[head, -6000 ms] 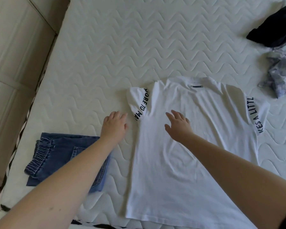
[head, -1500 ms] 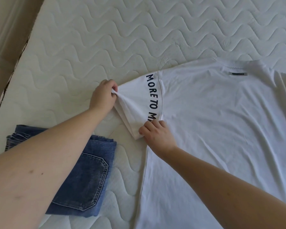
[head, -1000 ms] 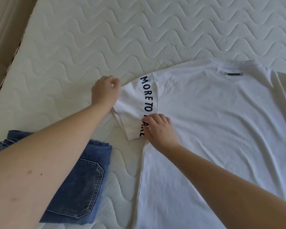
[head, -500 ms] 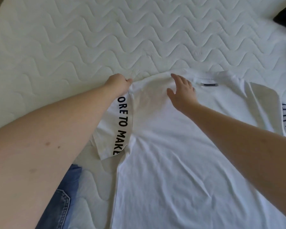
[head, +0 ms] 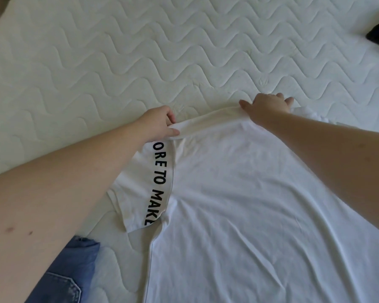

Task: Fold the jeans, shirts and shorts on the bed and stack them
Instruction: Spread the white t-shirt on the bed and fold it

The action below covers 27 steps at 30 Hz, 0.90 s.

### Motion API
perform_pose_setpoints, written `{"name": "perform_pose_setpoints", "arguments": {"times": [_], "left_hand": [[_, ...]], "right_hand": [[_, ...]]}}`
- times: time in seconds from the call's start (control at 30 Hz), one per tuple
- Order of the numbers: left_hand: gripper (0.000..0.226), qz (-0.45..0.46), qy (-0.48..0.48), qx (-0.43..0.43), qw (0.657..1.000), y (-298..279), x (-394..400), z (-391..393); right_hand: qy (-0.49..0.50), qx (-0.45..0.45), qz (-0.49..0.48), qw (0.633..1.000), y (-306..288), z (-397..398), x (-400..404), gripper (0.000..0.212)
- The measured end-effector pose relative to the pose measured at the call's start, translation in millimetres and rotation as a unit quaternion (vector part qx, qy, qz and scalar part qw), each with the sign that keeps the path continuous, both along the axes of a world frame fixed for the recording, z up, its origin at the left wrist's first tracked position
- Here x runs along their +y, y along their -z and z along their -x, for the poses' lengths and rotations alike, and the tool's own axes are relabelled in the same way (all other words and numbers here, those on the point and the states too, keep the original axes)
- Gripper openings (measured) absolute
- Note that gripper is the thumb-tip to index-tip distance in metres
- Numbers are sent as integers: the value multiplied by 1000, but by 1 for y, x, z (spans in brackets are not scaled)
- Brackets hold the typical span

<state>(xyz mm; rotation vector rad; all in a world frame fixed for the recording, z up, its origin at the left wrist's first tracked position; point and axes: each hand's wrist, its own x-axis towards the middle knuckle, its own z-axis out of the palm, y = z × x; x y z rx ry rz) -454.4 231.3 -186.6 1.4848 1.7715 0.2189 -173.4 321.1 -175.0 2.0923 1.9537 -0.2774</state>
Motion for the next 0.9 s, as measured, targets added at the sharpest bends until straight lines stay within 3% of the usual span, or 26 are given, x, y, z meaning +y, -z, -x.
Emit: {"name": "perform_pose_setpoints", "arguments": {"times": [0.07,0.2,0.3,0.4,0.53,0.6,0.7,0.8,0.9], "left_hand": [[30,11,4,-3,1000,2,-1,1],[17,-30,9,40,999,8,-4,-4],[10,-57,-30,50,997,7,-1,-6],[21,-83,-34,90,992,3,3,-6],[38,-103,-37,139,984,3,-4,-2],[36,-96,-54,141,984,9,-8,0],[33,-64,-71,112,989,15,-13,6],[30,-63,-50,136,987,16,-19,16],[28,-85,-76,182,977,17,-33,25]], "right_hand": [[-8,35,23,999,-7,-2,4,55],[54,258,53,963,-16,1,5,19],[110,356,17,928,-18,0,7,28],[121,403,-6,907,-13,-3,10,36],[119,406,42,905,-1,-8,7,48],[104,349,35,931,3,-12,8,51],[23,216,-60,974,6,-22,1,51],[-64,179,-172,967,12,-33,-25,55],[-166,172,-200,950,21,-36,-67,58]]}}
